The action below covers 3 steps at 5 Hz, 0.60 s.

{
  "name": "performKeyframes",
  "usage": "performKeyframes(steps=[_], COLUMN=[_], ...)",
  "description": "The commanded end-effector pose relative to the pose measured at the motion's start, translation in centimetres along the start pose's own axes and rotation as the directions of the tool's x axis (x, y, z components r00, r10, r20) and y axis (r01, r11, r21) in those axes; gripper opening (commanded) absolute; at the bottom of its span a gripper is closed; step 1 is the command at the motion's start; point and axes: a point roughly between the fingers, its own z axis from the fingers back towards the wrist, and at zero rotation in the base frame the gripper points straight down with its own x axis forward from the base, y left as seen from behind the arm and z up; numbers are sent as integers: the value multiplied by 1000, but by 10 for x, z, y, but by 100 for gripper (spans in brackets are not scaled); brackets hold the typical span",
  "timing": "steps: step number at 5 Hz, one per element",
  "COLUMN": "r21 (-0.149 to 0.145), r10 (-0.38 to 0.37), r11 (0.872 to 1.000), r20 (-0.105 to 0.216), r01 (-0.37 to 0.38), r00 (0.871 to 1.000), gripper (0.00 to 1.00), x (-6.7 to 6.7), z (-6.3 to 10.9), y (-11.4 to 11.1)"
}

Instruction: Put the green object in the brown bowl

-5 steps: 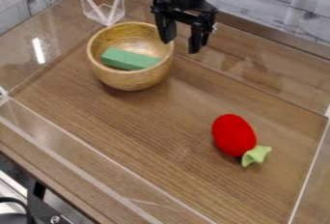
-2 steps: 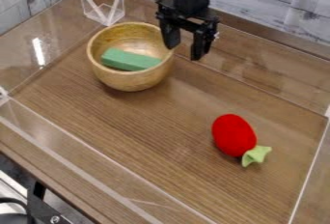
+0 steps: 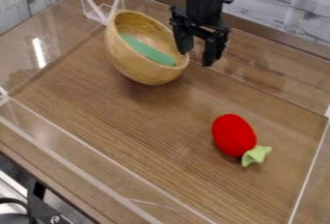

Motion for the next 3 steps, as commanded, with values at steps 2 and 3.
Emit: performKeyframes(steps=[2,3], r21=[10,-9], r10=[-22,-26], r11=[1000,1000], r20=[36,43], r01=[21,26], r00=[999,999], gripper=[0,100], x=[3,-2], z=[2,2], y=[-18,-29])
